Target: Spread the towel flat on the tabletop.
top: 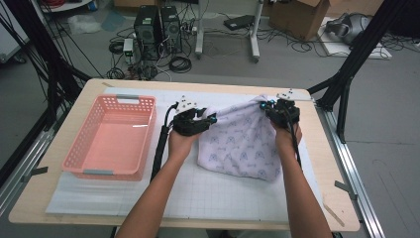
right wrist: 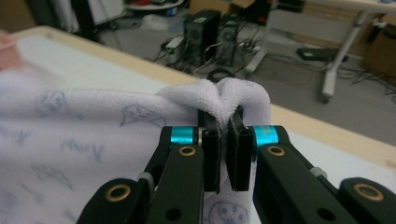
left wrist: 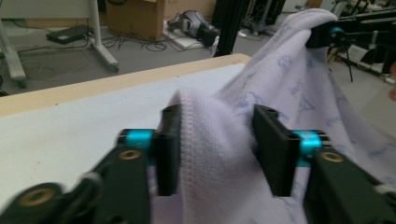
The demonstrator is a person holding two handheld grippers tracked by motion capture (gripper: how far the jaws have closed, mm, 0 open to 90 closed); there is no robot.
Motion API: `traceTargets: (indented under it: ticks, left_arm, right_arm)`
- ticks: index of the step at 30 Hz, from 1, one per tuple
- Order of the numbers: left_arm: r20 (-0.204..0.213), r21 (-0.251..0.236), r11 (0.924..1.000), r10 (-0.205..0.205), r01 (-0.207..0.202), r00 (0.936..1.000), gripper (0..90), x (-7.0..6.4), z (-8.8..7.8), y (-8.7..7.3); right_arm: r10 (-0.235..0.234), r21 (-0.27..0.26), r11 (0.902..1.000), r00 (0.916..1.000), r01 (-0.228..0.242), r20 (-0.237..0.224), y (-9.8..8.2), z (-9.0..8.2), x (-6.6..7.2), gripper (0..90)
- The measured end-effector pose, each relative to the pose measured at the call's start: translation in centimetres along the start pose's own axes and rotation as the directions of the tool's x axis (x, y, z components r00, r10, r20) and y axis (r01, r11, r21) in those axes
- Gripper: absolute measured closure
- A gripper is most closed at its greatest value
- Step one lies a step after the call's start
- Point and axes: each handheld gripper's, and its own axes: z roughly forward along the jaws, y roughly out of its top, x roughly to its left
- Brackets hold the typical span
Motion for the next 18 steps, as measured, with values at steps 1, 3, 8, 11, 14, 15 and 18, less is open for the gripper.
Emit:
traceTargets:
  ticks: [1, 3, 8, 11, 14, 15, 18]
  left_arm:
    - [-0.008, 0.020, 0.9996, 0.018, -0.018, 0.9998, 49.5, 0.1, 0.0, -0.1]
    - [0.009, 0.055, 0.9984, 0.016, -0.016, 0.9998, 41.9, 0.3, 0.0, -0.4]
    - [0.036, 0.071, 0.9968, 0.032, -0.035, 0.9988, 41.5, 0.6, -0.5, -1.3]
    - [0.053, 0.089, 0.9956, 0.026, -0.030, 0.9982, 41.4, 0.5, -0.7, -1.9]
    - [0.082, 0.096, 0.9947, 0.030, -0.038, 0.9962, 41.5, 0.2, -0.9, -2.5]
    - [0.090, 0.103, 0.9937, 0.035, -0.044, 0.9953, 41.4, 0.1, -1.0, -2.8]
    - [0.098, 0.104, 0.9931, 0.044, -0.054, 0.9942, 41.3, 0.0, -1.4, -3.5]
  right_arm:
    - [0.009, -0.009, 0.9999, 0.9993, -0.009, 0.035, 0.2, 0.3, -0.2, 86.2]
    - [0.039, -0.032, 0.9988, 0.9950, -0.036, 0.092, 0.4, 0.7, -0.9, 86.0]
    - [0.129, 0.033, 0.9907, 0.9880, -0.132, 0.085, -0.5, 1.8, -2.3, 69.1]
    - [0.159, 0.055, 0.9852, 0.9850, -0.163, 0.067, -0.9, 1.6, -2.4, 57.1]
    - [0.126, 0.054, 0.9901, 0.9903, -0.129, 0.058, -1.1, 0.7, -2.4, 52.9]
    - [0.131, 0.048, 0.9900, 0.9908, -0.132, 0.037, -1.2, 0.3, -2.4, 52.6]
    - [0.100, 0.047, 0.9940, 0.9950, -0.099, -0.008, -1.6, -1.1, -2.3, 51.7]
